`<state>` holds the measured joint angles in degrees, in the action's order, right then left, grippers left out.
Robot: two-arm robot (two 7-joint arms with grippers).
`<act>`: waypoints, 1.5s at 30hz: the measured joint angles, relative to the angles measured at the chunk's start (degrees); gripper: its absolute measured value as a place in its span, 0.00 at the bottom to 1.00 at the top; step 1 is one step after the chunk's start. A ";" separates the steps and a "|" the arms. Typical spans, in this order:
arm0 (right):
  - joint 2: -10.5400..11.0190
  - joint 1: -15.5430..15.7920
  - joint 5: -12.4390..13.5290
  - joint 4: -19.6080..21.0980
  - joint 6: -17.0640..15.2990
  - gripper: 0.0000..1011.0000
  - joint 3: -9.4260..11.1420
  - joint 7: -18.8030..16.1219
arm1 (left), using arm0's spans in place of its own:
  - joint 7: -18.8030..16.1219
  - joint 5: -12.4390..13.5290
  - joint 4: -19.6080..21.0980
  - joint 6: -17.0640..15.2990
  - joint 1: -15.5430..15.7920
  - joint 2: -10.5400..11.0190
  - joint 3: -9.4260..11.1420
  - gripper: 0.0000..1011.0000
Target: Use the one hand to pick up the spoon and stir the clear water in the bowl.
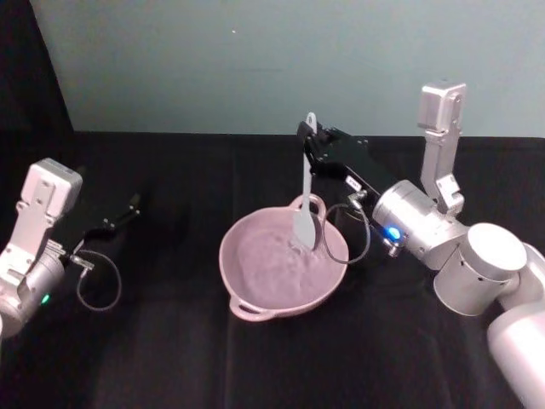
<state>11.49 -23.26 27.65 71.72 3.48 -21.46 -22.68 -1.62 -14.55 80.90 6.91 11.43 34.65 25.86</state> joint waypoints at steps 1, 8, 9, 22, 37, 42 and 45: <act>0.37 0.30 0.00 0.50 -0.29 0.11 0.21 0.03 | 0.00 0.00 0.00 0.00 0.00 0.00 0.00 1.00; 1.46 2.49 -0.09 3.82 -1.32 0.11 0.30 0.06 | 0.00 0.00 0.00 0.00 0.00 0.00 0.00 1.00; 1.50 2.72 -0.09 4.16 -1.41 0.11 0.20 0.06 | 0.00 0.00 0.00 0.00 0.00 0.00 0.00 1.00; 0.20 6.20 0.70 9.95 -2.88 0.11 -4.90 -2.51 | 0.00 0.00 0.00 0.00 0.00 0.00 0.00 1.00; 2.45 3.59 -0.53 15.99 -4.37 0.11 -4.78 -0.51 | 0.00 0.00 0.00 0.00 0.00 0.00 0.00 1.00; 5.01 1.49 -0.92 21.10 -8.75 0.11 -2.37 1.89 | 0.00 0.00 0.00 0.00 0.00 0.00 0.00 1.00; 6.65 0.50 -0.57 23.40 -11.16 0.11 -0.71 2.94 | 0.00 0.00 0.00 0.00 0.00 0.00 0.00 1.00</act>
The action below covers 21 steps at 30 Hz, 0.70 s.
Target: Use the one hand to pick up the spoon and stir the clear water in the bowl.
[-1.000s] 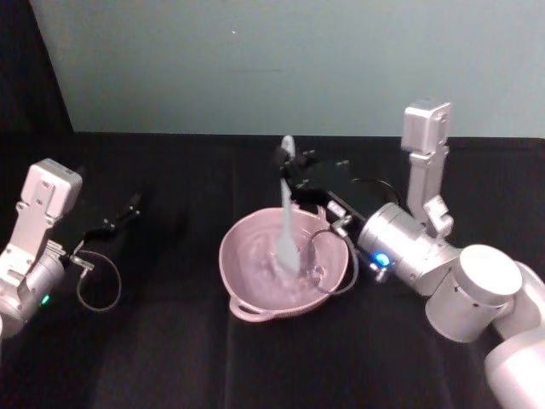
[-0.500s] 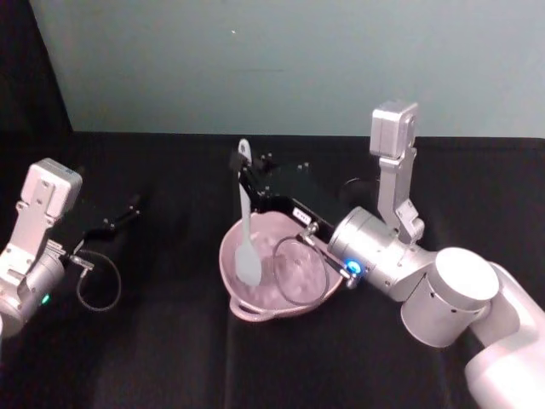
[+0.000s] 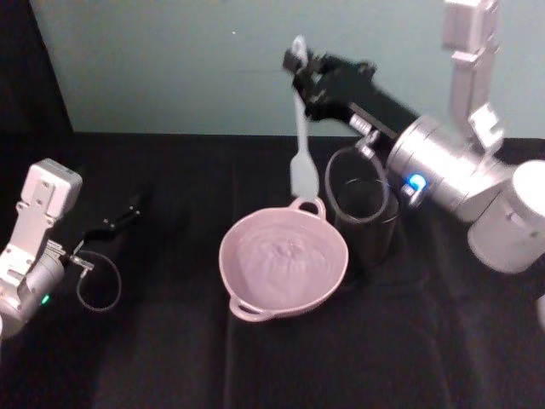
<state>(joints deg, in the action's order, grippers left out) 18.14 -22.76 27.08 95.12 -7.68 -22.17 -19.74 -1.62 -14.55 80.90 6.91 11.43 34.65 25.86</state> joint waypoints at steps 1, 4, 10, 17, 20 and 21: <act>0.38 -0.18 0.10 0.46 -0.51 0.11 0.36 0.24 | 0.00 0.00 0.00 0.00 0.00 0.00 0.00 1.00; 1.97 -0.59 0.63 1.86 -1.89 0.11 2.04 0.87 | 0.00 0.00 0.00 0.00 -0.01 0.00 0.00 1.00; 4.31 -0.25 1.65 3.05 -2.95 0.11 4.85 2.17 | 0.00 0.00 0.00 0.00 0.00 0.00 0.00 1.00; 5.29 1.31 2.48 1.82 -2.20 0.11 6.18 2.55 | 0.00 0.00 0.00 0.00 0.00 0.00 0.00 1.00; 5.14 2.11 2.91 0.21 -1.53 0.11 6.21 2.52 | 0.00 0.00 0.00 0.00 0.00 0.00 0.00 1.00; 5.06 2.24 3.02 -0.25 -1.46 0.11 6.18 2.53 | 0.00 0.00 0.00 0.00 0.00 0.00 0.00 1.00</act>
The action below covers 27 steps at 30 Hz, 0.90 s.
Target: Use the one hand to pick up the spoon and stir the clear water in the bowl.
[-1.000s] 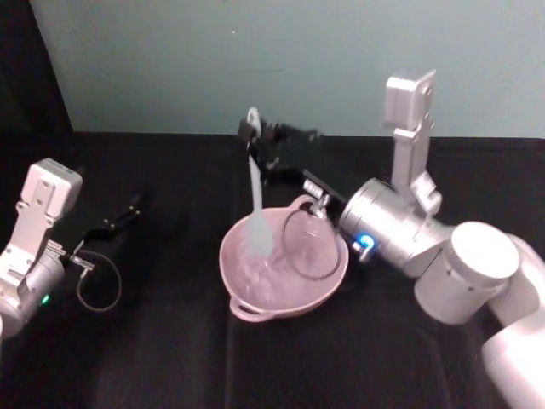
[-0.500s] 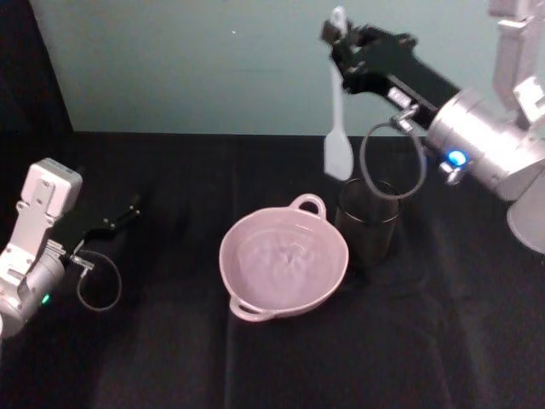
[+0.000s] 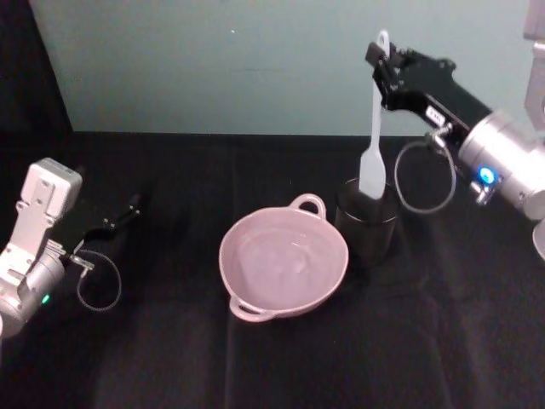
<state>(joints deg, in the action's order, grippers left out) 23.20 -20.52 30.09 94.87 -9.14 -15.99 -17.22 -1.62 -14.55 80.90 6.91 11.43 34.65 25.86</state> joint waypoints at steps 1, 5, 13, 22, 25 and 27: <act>-0.12 0.13 0.10 -0.52 0.07 0.11 -0.06 0.00 | 0.00 0.00 0.00 0.00 0.00 0.00 0.00 1.00; -1.14 0.73 0.57 -3.75 1.30 0.11 -0.43 -0.09 | 0.00 0.00 0.00 0.00 0.00 0.00 0.00 1.00; -3.00 1.07 1.84 -8.99 3.09 0.11 -0.79 -0.90 | 0.00 0.00 0.00 0.00 0.00 0.00 0.00 1.00; -4.90 2.51 3.83 -12.34 4.28 0.11 0.28 -0.22 | 0.00 0.00 0.00 0.00 0.00 0.00 0.00 1.00; -5.47 3.06 4.95 -12.98 4.68 0.11 1.03 0.00 | 0.00 0.00 0.00 0.00 0.00 0.00 0.00 1.00; -5.71 3.25 5.56 -13.34 4.79 0.11 1.38 0.02 | 0.00 0.00 0.00 0.00 0.00 0.00 0.00 1.00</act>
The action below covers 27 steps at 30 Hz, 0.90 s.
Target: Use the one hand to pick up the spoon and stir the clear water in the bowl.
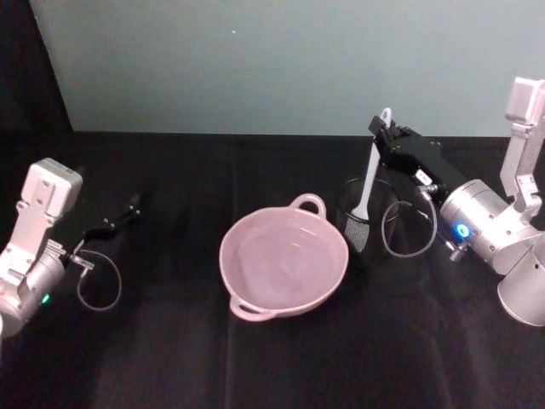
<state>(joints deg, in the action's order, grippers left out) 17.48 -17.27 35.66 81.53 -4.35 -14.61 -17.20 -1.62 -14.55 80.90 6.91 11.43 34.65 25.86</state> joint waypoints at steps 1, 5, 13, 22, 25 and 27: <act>-0.28 0.19 0.69 -0.37 0.12 0.11 0.37 0.01 | 0.00 0.00 0.00 0.00 0.00 0.00 0.00 1.00; -0.74 0.57 2.30 -0.95 0.17 0.11 1.07 0.06 | 0.00 0.00 0.00 0.00 0.00 0.00 0.00 1.00; -1.43 1.02 5.31 -2.12 -0.63 0.16 2.15 1.39 | 0.00 0.01 0.00 0.00 0.00 0.00 0.00 1.00; -1.79 1.80 9.53 -3.64 -2.00 0.40 3.61 2.47 | 0.00 0.00 0.00 0.00 0.00 0.00 0.00 1.00; -1.25 2.36 10.29 -3.33 -2.09 0.50 3.96 2.99 | 0.00 0.00 0.00 0.00 0.00 0.00 0.00 1.00; -0.58 2.80 10.65 -2.70 -2.09 0.56 4.23 3.44 | 0.00 0.00 0.00 0.00 0.00 0.00 0.00 1.00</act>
<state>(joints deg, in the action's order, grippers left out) 16.90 -14.46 46.31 78.84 -6.43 -10.39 -13.76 -1.62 -14.55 80.90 6.91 11.43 34.65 25.86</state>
